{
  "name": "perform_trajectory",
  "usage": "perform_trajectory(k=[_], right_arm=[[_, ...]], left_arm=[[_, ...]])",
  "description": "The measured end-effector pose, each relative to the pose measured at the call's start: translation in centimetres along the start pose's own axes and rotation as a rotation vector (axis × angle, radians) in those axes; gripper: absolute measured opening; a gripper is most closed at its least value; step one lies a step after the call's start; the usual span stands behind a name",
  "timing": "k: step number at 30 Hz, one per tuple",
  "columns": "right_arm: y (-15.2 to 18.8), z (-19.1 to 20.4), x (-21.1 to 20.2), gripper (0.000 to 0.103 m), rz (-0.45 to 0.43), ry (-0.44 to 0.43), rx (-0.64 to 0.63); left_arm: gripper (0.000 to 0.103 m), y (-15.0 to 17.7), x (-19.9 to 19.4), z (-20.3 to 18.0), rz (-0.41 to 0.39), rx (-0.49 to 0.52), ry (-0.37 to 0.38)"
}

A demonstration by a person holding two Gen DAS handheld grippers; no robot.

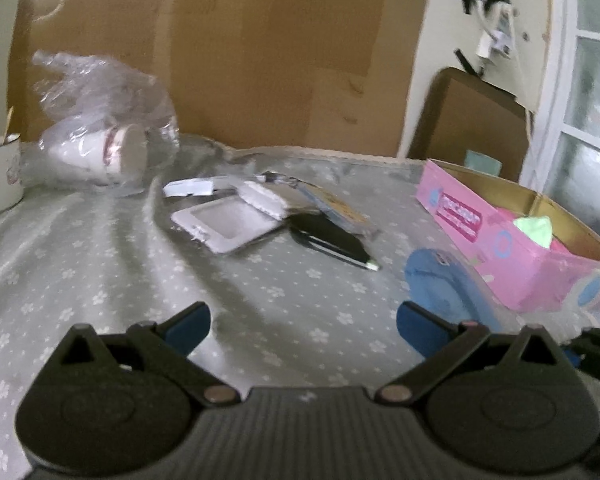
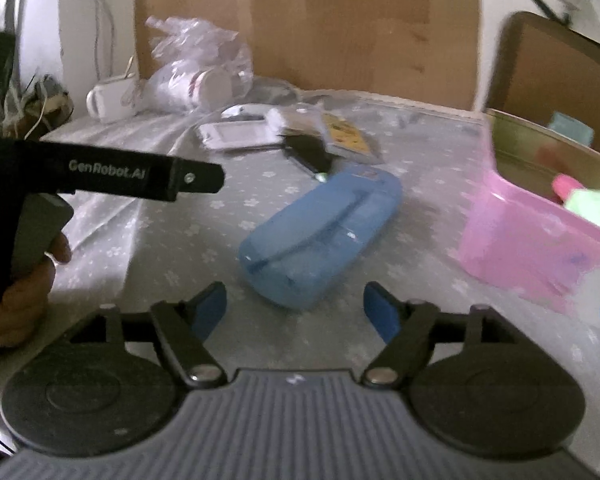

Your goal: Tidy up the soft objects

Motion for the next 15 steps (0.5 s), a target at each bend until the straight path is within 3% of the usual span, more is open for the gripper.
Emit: perform_trajectory(k=[2,4,6,7,11,15], right_arm=[[-0.6,0.7,0.8,0.077,0.005,0.001,-0.032],[-1.2,1.3,1.1,0.057,0.001,-0.015,-0.050],[-1.4,1.9,1.0,0.018,0.005,-0.045,-0.066],[-1.3,2.1,0.9,0.008,0.005,-0.034,-0.079],[-0.1,1.8,0.0,0.005,-0.007,-0.004,-0.100],[0.8,0.6,-0.8,0.010,-0.012,-0.013,-0.060]], left_arm=[[0.103,-0.1,0.2,0.6,0.011,-0.033,-0.001],[0.103,-0.1,0.3,1.1,0.015,-0.054,0.001],[0.103,0.0,0.3,1.0,0.013,-0.055,0.015],[0.103,0.0,0.3,0.9,0.011,-0.050,0.016],[0.102,0.1,0.4,0.7,0.016,-0.043,0.020],[0.103,0.2,0.5,1.0,0.027,-0.065,0.044]])
Point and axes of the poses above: each gripper's, at about its wrist camera, not at the fingertips, and x roughly the way its jaws point, z to its left, y to its underside, the point moved 9 cm from there along x, roughly the way its jaws point, and after that the axes turned 13 degrees about z, right-handed, at the moved point
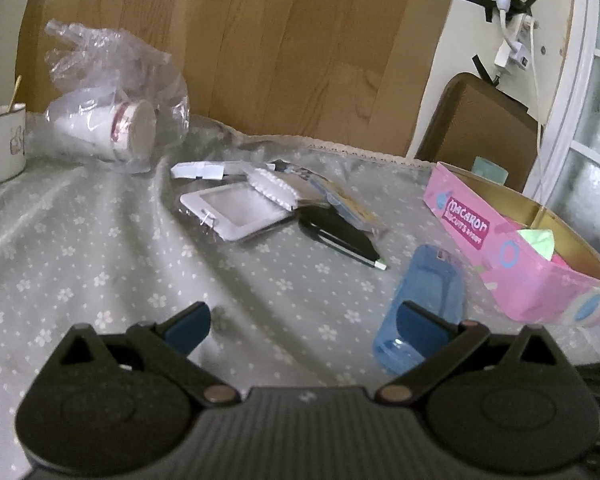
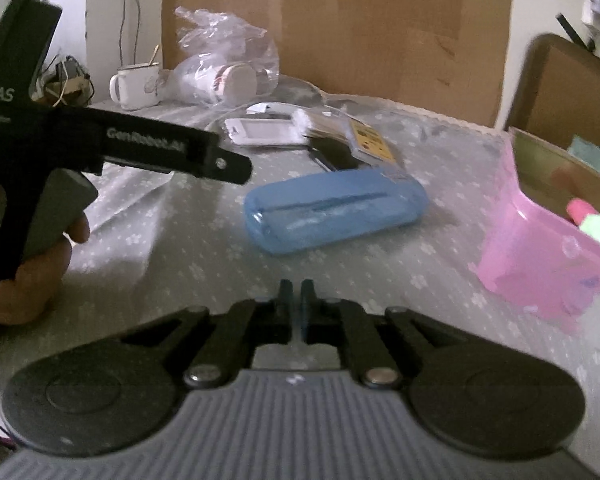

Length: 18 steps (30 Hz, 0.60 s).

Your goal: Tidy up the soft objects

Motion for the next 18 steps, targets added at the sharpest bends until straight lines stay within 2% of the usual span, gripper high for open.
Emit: perform_trajectory(k=[1,3,5,9,11,14,16,18], right_arm=[[0.2,-0.3,-0.2,0.013,-0.001,-0.002,0.005],[0.5,-0.5,-0.5,0.034,-0.003,0.002,0.013],[0.5,-0.9,-0.6,0.045,-0.006,-0.001,0.026],[-0.1,-1.3,-0.8,0.048,-0.028,-0.022,0.068],[-0.4,-1.5,-0.9,0.052,-0.042,-0.015,0.065],[-1.0,-2.2,-1.0,0.053,-0.060,0.002,0.051],[-2.0,-3.6,-1.1,0.053,-0.076,0.004,0.083],[-3.2,-5.0,-1.1,0.053,-0.086,-0.041,0.153]], left_arm=[[0.103,0.0,0.0,0.1,0.001,-0.008,0.009],[0.103,0.0,-0.1,0.3,0.003,-0.026,0.028],[0.103,0.1,-0.1,0.6,0.003,-0.040,0.037],[0.102,0.1,-0.3,0.4,0.005,-0.041,0.073],[0.101,0.2,-0.5,-0.1,0.000,-0.022,0.087],[0.099,0.6,-0.8,-0.9,0.005,0.003,0.102],[0.098,0.9,-0.9,-1.5,0.017,0.007,0.108],[0.099,1.0,-0.8,-2.1,0.020,0.014,0.108]])
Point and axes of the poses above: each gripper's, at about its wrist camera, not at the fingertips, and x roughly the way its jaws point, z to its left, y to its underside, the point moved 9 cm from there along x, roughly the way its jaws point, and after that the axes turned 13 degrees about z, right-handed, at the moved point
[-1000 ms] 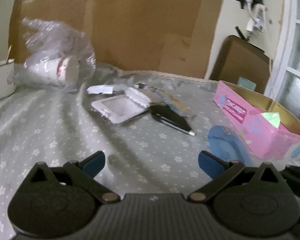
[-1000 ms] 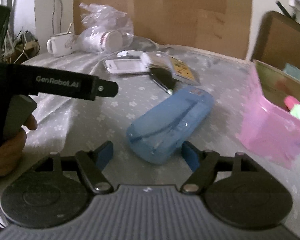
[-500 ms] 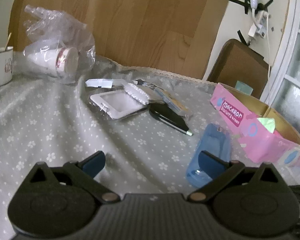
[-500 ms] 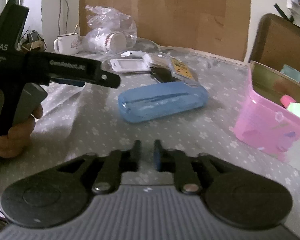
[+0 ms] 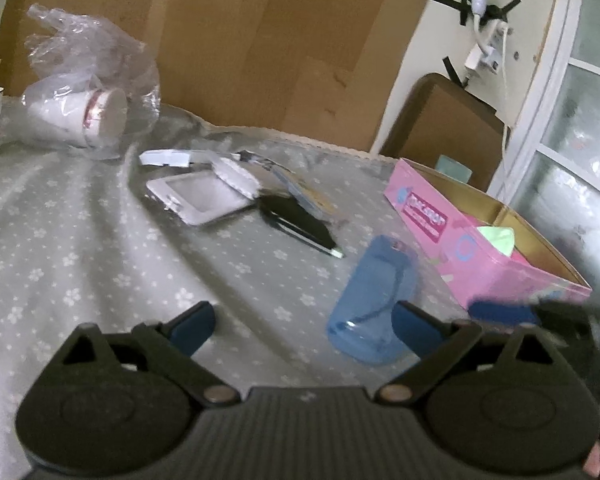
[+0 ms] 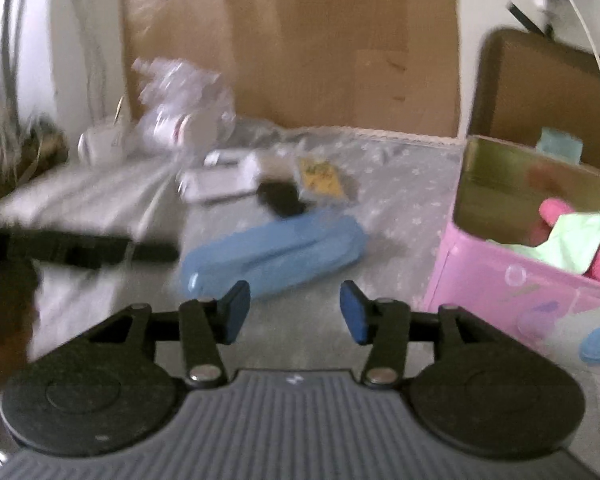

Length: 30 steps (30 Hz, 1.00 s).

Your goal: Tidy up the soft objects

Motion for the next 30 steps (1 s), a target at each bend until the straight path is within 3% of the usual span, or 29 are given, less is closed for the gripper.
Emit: perform_trajectory(k=[3,6,11,14,17,25,30], right_arm=[[-2.3,-0.5,0.8,0.053,-0.010,-0.031,0.058],[-4.6,0.0,2.0,0.053,-0.017,-0.006,0.010],[-7.1,-0.8,6.3,0.053,0.059,0.024,0.022],[-6.7,-1.3,9.0,0.054,0.132,0.078,0.006],[-6.2,-1.8,9.8,0.062,0.159,0.068,0.027],[-5.6,-2.1,9.1,0.062,0.201,-0.009,0.104],[-4.4,-1.2,7.8,0.060,0.212,-0.060,0.131]], left_arm=[[0.099,0.1,0.2,-1.0,-0.009,0.037,-0.020],[0.099,0.2,0.3,-1.8,-0.006,0.070,-0.017],[0.099,0.6,0.8,-3.1,0.008,0.143,-0.030],[0.098,0.9,1.5,-3.5,0.036,0.177,-0.060],[0.097,1.0,3.0,-3.2,0.108,0.169,-0.106],[0.098,0.5,2.6,-1.9,0.091,0.108,-0.072],[0.099,0.1,1.4,-1.0,0.040,0.045,-0.035]])
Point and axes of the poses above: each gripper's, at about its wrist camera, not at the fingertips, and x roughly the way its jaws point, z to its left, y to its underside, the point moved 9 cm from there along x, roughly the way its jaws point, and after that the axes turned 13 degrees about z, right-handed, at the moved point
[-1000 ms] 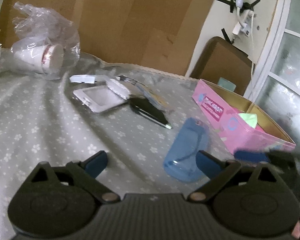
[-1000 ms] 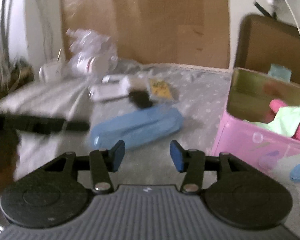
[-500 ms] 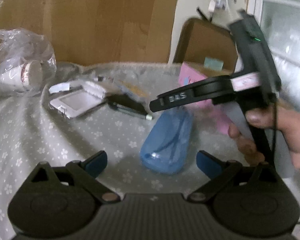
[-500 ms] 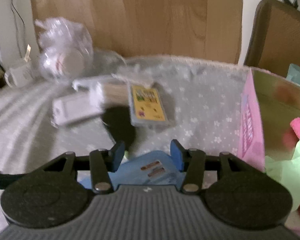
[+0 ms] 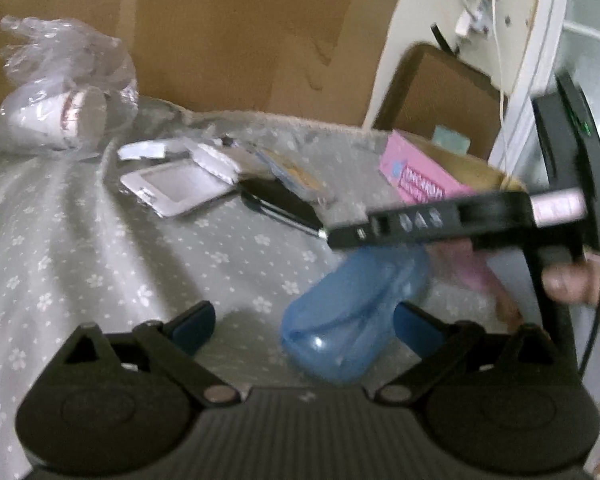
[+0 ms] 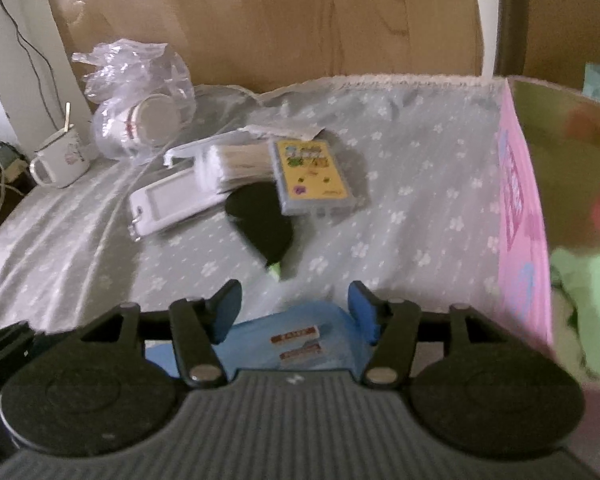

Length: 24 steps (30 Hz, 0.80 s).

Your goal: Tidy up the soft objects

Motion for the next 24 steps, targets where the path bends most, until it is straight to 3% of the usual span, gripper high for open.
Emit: perform_trajectory(k=[9,20,24], right_arm=[[4.6,2.4,-2.3,0.060,0.005,-0.044,-0.016],[6.3,0.4,-5.7,0.061,-0.109,-0.045,0.113],[6.4,-0.3,-5.6,0.061,-0.105,-0.039,0.138]], left_arm=[[0.097,-0.3,-0.6,2.4,-0.011,-0.127,0.064],[0.102,0.6,-1.7,0.9,-0.024,-0.056,0.113],[0.102,1.3,-2.3,0.3,-0.023,-0.032,0.136]])
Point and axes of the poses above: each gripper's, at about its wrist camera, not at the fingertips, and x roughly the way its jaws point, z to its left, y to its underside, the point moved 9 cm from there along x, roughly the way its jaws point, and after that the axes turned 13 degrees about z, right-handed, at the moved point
